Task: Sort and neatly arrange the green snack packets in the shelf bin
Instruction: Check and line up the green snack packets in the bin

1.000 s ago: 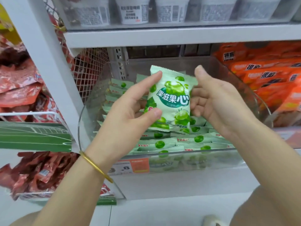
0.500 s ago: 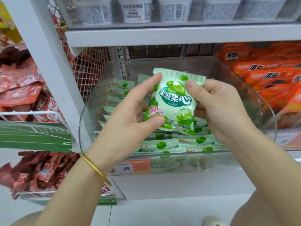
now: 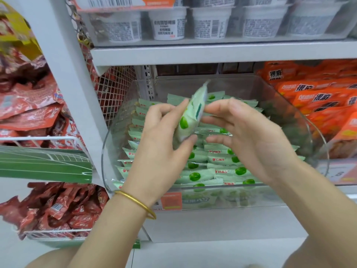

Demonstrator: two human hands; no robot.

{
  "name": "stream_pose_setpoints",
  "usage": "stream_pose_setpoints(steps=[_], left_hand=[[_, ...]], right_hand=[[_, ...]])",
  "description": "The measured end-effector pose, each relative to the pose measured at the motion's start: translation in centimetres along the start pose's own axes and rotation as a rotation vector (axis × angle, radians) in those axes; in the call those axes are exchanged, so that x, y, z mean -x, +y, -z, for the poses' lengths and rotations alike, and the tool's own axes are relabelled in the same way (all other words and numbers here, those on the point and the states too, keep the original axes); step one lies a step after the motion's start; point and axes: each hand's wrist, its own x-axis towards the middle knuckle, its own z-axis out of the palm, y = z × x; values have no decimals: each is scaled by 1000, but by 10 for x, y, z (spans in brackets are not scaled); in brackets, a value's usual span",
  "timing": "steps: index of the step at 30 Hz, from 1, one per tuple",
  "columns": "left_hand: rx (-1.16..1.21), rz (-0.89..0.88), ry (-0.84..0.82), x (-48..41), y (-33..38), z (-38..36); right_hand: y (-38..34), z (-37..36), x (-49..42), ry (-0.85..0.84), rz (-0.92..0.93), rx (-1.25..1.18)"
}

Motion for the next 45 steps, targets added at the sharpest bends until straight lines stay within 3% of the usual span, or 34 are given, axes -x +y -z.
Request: stream_pose_setpoints(steps=[4, 9, 16, 23, 29, 32, 36, 39, 42, 45], left_hand=[[426, 82, -59, 0, 4, 4], [665, 41, -149, 4, 9, 8], [698, 43, -295, 5, 7, 9], [717, 96, -236, 2, 7, 8], [576, 299, -55, 0, -4, 4], [760, 482, -45, -3, -9, 7], [874, 616, -89, -11, -11, 11], [881, 610, -73, -20, -9, 14], [747, 600, 27, -36, -17, 17], [7, 430, 81, -54, -42, 11]], right_hand=[[4, 4, -6, 175, 87, 139], [3, 2, -7, 184, 99, 117], [4, 3, -6, 227, 74, 82], [4, 5, -7, 233, 42, 10], [7, 13, -13, 228, -99, -117], [6, 18, -16, 220, -139, -259], [11, 21, -21, 31, 3, 108], [7, 15, -27, 50, 94, 351], [8, 9, -38, 158, 123, 411], [11, 2, -53, 219, 101, 492]])
